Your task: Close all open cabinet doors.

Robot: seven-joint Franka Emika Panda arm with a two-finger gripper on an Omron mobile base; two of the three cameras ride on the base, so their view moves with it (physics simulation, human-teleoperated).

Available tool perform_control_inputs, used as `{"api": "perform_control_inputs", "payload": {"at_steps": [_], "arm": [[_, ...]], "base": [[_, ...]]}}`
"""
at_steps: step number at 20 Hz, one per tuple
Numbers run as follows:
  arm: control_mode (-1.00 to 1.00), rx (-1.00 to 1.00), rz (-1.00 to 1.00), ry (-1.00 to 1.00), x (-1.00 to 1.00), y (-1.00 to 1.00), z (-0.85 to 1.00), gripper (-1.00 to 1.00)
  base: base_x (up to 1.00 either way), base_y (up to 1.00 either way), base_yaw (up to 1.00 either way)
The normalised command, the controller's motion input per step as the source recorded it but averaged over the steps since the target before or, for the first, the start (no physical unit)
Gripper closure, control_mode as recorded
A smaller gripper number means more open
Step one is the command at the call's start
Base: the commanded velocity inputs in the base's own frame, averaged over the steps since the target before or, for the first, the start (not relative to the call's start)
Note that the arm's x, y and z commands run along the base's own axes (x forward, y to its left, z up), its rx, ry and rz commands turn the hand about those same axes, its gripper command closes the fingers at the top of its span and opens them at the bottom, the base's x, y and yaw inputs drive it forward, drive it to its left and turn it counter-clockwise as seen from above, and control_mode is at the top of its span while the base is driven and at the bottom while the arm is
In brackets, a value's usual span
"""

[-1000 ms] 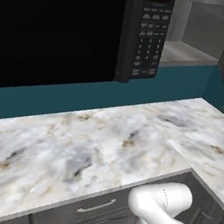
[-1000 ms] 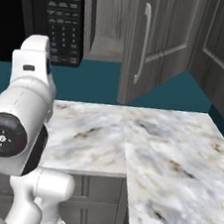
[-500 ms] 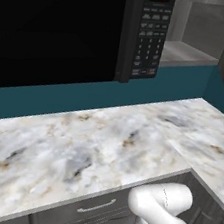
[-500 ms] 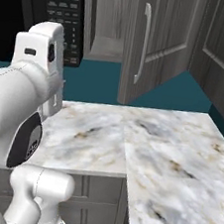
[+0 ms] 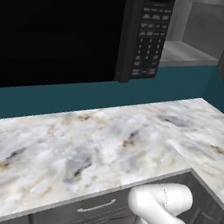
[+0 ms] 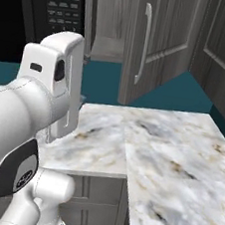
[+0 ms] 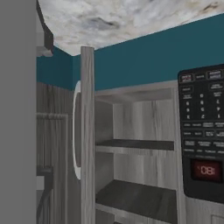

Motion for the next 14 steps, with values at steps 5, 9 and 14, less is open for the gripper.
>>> {"api": "perform_control_inputs", "payload": {"at_steps": [5,9,14], "arm": [[-1.0,0.0,-0.03,-0.01,-0.07,-0.51,0.0,-1.0],[-1.0,0.0,0.0,0.0,0.17,-0.14,0.0,-1.0],[-1.0,0.0,0.0,0.01,0.33,0.0,-0.06,-1.0]], "base": [[0.0,0.0,0.0],[0.0,0.0,0.0],[0.0,0.0,0.0]]}}
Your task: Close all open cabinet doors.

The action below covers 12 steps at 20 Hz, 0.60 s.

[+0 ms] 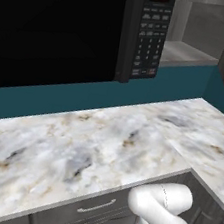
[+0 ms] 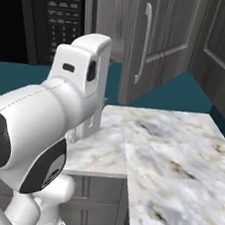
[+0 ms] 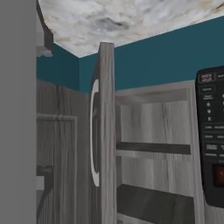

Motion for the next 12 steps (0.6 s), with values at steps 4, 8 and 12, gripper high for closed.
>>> {"api": "perform_control_inputs", "payload": {"at_steps": [4,8,12], "arm": [[-1.0,0.0,0.0,0.08,0.39,0.0,-0.18,-1.0],[-1.0,0.0,0.0,0.05,0.29,0.0,-0.17,-1.0],[-1.0,0.0,0.0,0.05,0.31,-0.12,-0.09,-1.0]], "base": [[0.0,0.0,0.0],[0.0,0.0,0.0],[0.0,0.0,0.0]]}}
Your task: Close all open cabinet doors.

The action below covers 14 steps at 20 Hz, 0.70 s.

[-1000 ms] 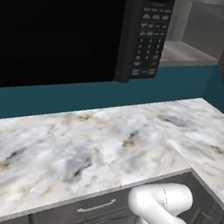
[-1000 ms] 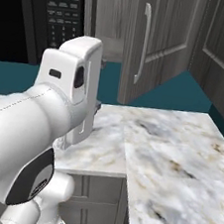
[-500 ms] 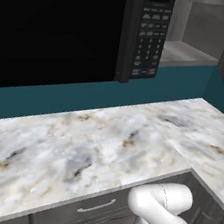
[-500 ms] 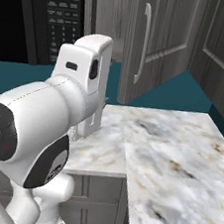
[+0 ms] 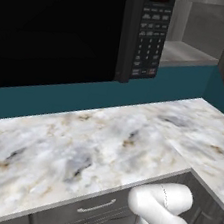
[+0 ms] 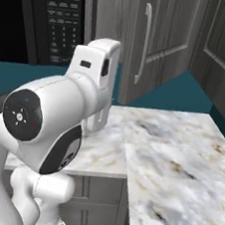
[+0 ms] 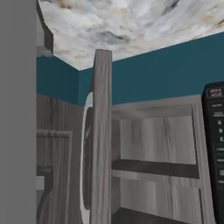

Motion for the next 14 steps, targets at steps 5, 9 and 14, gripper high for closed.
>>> {"api": "perform_control_inputs", "payload": {"at_steps": [5,9,14], "arm": [[-1.0,0.0,0.01,0.04,0.32,-0.19,-0.11,-1.0],[-1.0,0.02,0.03,0.04,0.41,-0.23,-0.14,-1.0],[-1.0,0.03,0.06,0.03,0.58,-0.08,-0.2,-1.0]], "base": [[0.0,0.0,0.0],[0.0,0.0,0.0],[0.0,0.0,0.0]]}}
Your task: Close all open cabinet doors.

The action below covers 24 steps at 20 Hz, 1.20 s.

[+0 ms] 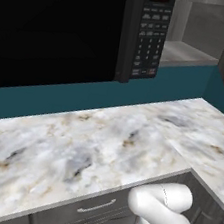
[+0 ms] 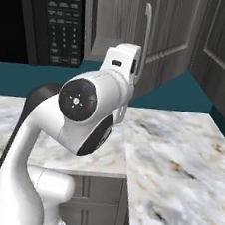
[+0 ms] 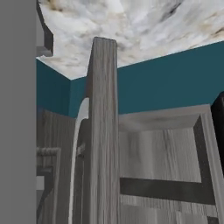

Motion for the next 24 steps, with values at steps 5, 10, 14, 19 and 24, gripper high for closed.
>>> {"api": "perform_control_inputs", "payload": {"at_steps": [5,10,14,19,24], "arm": [[-1.0,0.06,0.09,0.0,0.66,-0.06,-0.24,-1.0],[-1.0,0.09,0.1,0.0,0.62,-0.15,-0.2,-1.0],[-1.0,0.1,0.1,0.0,0.61,-0.16,-0.17,-1.0],[-1.0,0.07,0.1,0.0,0.57,-0.03,-0.14,-1.0],[-1.0,0.0,0.09,0.0,0.36,0.26,-0.26,-1.0]], "base": [[0.0,0.0,0.0],[0.0,0.0,0.0],[0.0,0.0,0.0],[0.0,0.0,0.0],[0.0,0.0,0.0]]}}
